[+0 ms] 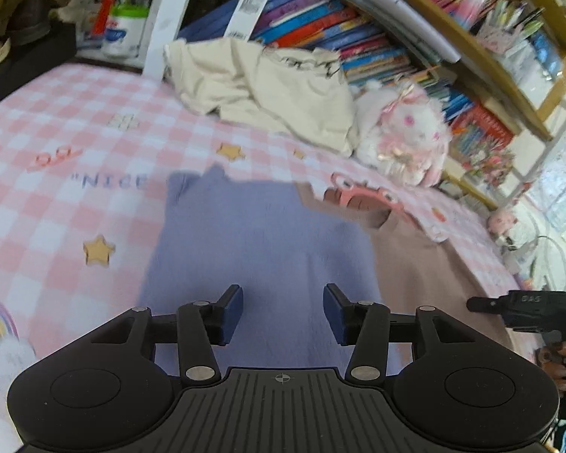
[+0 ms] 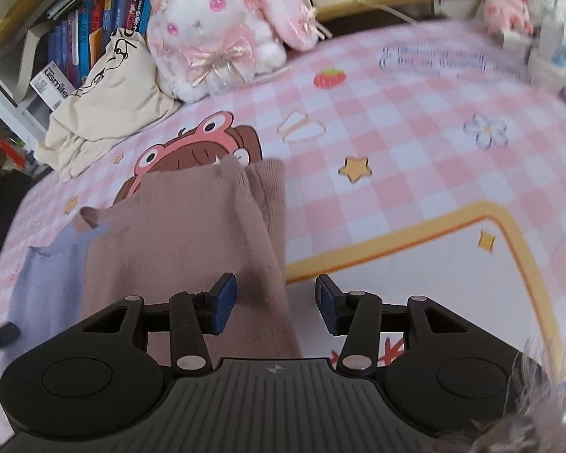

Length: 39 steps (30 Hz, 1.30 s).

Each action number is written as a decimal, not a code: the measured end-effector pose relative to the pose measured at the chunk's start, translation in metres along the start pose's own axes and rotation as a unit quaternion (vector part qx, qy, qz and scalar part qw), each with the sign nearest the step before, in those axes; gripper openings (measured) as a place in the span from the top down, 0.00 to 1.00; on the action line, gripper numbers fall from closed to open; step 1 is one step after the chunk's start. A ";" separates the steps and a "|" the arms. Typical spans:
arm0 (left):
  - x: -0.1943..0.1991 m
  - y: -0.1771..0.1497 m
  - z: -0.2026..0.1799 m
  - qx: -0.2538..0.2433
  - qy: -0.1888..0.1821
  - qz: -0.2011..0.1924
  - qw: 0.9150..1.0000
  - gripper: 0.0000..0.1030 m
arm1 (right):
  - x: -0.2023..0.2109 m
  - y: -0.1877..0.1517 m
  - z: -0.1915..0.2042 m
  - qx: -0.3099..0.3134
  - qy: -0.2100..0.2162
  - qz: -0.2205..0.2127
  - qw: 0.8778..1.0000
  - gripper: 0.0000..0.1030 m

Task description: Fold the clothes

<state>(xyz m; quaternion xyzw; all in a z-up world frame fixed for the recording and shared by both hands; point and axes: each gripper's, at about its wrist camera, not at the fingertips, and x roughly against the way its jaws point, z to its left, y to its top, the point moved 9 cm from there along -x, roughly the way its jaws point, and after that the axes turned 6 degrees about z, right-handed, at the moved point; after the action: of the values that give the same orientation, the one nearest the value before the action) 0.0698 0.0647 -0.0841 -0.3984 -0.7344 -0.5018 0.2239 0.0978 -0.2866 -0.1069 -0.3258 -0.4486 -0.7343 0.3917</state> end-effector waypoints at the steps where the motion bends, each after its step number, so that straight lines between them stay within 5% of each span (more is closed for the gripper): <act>1: -0.002 -0.004 -0.001 0.002 0.008 0.000 1.000 0.54 | 0.000 -0.001 0.000 -0.001 0.009 0.005 1.000 0.58; 5: -0.009 -0.012 0.002 0.016 0.032 0.003 0.999 0.54 | 0.000 -0.002 0.007 0.015 0.044 0.034 0.998 0.85; 10: -0.010 -0.010 0.002 0.035 0.051 0.003 0.998 0.54 | 0.033 0.005 0.027 0.077 0.073 -0.014 0.994 0.87; 16: -0.011 -0.010 -0.004 0.024 0.082 -0.001 0.996 0.54 | 0.003 -0.007 0.005 0.036 0.061 0.043 0.997 0.86; 23: 0.004 -0.014 -0.019 0.028 0.123 -0.024 0.992 0.45 | 0.022 -0.001 0.006 0.099 0.061 0.019 0.993 0.62; 31: 0.017 -0.037 -0.053 0.034 0.124 -0.030 0.991 0.26 | 0.056 -0.015 0.014 0.198 0.049 -0.021 0.979 0.45; 39: 0.022 -0.060 -0.075 0.067 0.124 -0.030 0.990 0.18 | 0.064 -0.043 0.021 0.275 0.033 -0.016 0.961 0.29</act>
<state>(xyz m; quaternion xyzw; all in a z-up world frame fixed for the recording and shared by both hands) 0.0034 -0.0065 -0.0719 -0.2950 -0.7441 -0.5039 0.3245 0.0326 -0.2732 -0.0633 -0.1736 -0.6253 -0.5991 0.4690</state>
